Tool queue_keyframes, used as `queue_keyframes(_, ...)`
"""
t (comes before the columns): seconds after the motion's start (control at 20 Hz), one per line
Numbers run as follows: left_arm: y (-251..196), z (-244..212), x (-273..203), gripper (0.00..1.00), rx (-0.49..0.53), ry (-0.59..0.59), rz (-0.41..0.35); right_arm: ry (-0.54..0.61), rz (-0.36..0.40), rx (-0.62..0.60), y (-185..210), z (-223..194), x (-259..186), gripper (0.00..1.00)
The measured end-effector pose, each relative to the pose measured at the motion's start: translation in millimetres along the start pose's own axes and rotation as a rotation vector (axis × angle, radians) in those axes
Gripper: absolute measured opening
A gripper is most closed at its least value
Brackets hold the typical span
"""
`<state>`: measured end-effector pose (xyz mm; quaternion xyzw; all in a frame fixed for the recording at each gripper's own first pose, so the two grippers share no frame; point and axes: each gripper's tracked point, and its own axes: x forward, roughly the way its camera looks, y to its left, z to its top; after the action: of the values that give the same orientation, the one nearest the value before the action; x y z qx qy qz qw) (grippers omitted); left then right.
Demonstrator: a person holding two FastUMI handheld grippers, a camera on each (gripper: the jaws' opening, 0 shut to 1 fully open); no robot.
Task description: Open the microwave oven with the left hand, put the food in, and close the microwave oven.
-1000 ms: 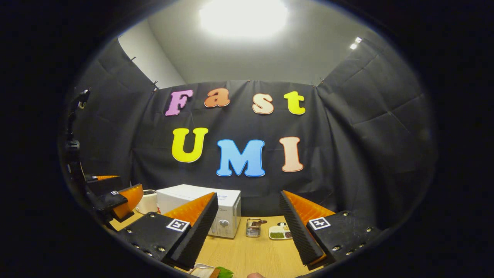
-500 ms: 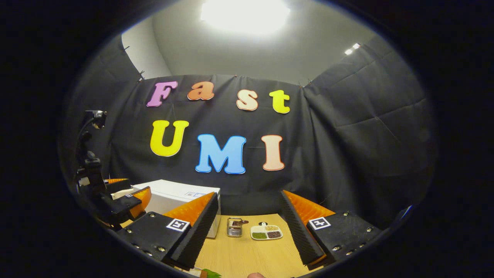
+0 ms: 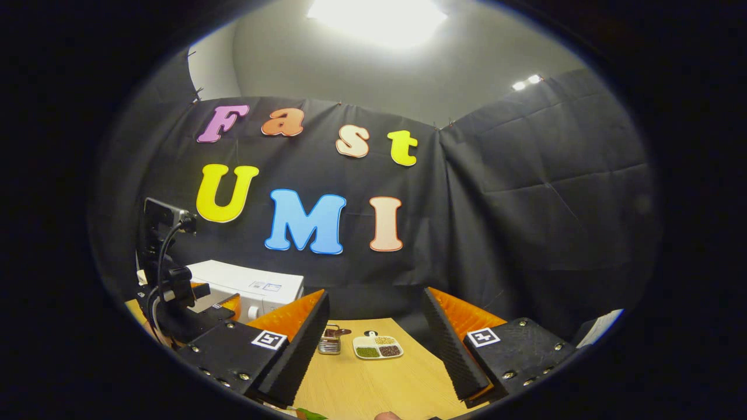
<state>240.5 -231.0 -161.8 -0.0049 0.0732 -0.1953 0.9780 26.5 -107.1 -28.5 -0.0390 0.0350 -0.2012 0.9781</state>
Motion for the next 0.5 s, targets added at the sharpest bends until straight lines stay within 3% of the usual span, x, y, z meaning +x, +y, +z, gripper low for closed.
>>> queue_keyframes(0.5, -15.0, -86.8, 70.0, 0.97, 0.009, 0.157, -0.052, 0.092, -0.134, -0.007, -13.7, -24.9, -7.4, 0.96)
